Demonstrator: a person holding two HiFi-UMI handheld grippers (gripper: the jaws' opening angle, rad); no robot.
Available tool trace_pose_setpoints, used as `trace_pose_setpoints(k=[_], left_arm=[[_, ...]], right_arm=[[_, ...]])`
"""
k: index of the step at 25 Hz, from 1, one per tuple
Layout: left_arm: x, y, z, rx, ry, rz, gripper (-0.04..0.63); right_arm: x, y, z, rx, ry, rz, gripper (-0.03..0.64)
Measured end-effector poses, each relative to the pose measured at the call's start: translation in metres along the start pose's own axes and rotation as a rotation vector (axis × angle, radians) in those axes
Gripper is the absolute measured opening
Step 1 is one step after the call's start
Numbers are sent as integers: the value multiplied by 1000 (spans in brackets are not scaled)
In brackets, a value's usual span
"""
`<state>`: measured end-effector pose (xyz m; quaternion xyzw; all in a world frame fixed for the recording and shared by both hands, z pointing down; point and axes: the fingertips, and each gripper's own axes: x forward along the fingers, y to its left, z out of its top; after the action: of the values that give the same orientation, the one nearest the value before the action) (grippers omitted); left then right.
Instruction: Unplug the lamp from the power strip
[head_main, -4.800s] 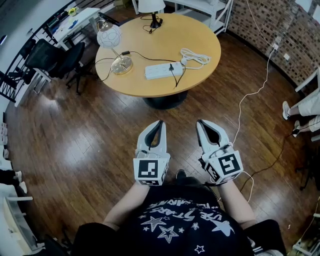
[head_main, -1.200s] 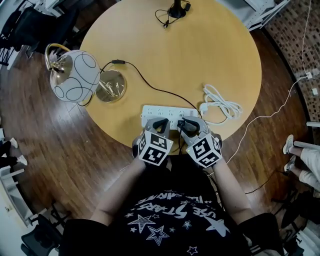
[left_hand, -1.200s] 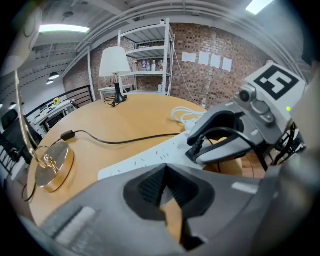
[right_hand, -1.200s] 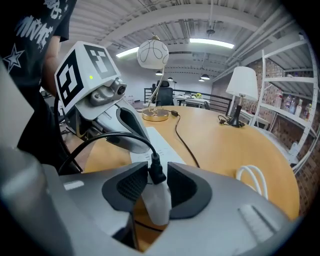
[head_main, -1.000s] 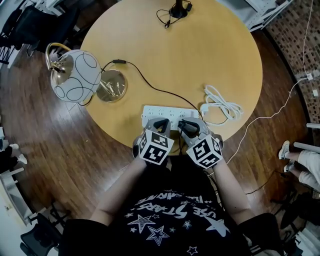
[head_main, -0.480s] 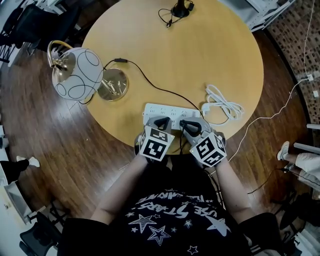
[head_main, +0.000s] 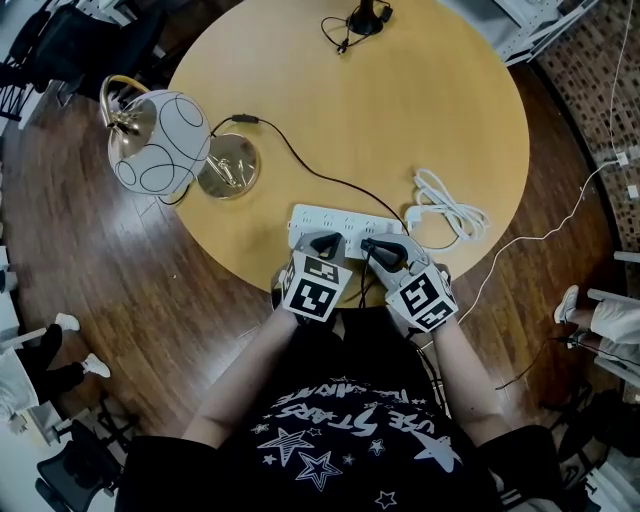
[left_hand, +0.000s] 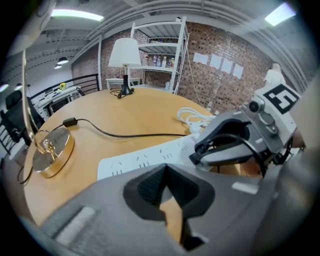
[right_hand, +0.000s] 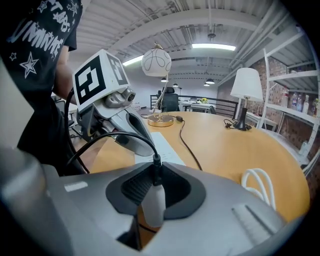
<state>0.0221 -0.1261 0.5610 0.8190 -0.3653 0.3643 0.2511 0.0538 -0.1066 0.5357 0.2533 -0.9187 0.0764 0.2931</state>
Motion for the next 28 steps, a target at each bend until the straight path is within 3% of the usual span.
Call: trace_pose_setpoints(k=[28], left_arm=[[-1, -1, 1, -19, -10, 9, 5]], right_arm=[[-4, -1, 1, 38, -67, -24, 60]])
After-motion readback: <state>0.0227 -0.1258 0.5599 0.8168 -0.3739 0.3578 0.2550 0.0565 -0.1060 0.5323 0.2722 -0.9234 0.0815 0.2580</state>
